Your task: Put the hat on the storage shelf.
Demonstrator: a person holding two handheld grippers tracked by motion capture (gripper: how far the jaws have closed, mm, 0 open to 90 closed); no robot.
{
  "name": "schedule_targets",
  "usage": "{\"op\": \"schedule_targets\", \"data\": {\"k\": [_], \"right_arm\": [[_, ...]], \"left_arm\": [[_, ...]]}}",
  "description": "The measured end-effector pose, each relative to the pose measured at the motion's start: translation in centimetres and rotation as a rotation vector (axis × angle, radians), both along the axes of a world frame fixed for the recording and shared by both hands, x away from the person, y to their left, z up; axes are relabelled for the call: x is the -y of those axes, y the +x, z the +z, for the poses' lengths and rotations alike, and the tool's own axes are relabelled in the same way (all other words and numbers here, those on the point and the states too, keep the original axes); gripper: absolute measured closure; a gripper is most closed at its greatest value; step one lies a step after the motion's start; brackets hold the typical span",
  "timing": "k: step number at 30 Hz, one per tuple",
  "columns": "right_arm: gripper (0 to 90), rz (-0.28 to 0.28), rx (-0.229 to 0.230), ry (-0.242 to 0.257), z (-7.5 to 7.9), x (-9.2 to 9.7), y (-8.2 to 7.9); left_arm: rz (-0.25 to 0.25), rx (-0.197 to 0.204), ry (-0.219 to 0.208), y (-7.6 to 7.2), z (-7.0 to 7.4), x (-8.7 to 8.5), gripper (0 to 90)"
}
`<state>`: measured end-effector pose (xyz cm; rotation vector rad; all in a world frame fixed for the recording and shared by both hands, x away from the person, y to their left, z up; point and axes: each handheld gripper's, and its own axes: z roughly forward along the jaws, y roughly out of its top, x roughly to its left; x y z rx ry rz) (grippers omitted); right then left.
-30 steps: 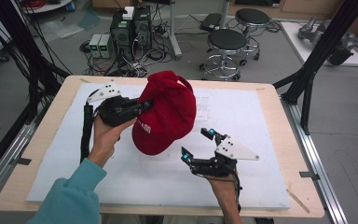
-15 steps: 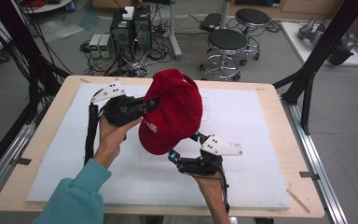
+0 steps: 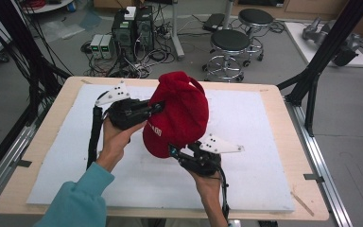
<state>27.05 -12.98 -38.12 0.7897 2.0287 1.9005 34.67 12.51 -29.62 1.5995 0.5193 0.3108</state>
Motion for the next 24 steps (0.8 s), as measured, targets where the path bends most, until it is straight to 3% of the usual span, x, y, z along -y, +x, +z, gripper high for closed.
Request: {"op": "schedule_targets", "data": {"k": [4,15,17,18,19,20,22,24], "right_arm": [[82.9,0.088,-0.034,0.023,-0.07,-0.14,0.24],[83.8,0.088,-0.03,-0.001,0.07,-0.27,0.05],[83.8,0.088,-0.028,-0.002,0.1,-0.29,0.0],[83.7,0.087,-0.03,-0.001,0.11,-0.31,-0.03],[83.7,0.082,-0.043,0.001,0.1,-0.28,-0.03],[83.7,0.082,-0.043,0.001,0.1,-0.28,-0.03],[83.8,0.075,-0.054,0.01,0.05,-0.14,0.06],[83.8,0.065,-0.047,0.011,0.09,0.05,0.03]], "left_arm": [[-0.015,-0.011,-0.002,0.12,-0.13,0.08,86.9],[-0.016,0.007,-0.012,0.05,-0.51,-0.2,83.5],[0.0,0.007,-0.017,-0.07,-0.47,-0.22,71.5],[0.009,0.005,-0.014,-0.1,-0.45,-0.18,60.2],[0.02,0.009,-0.008,-0.13,-0.45,-0.15,39.5],[0.036,0.002,0.011,-0.17,-0.45,-0.14,39.5],[0.031,-0.035,0.02,0.04,-0.54,-0.28,18.3],[0.056,-0.065,0.019,0.24,-0.58,-0.71,8.9]]}}
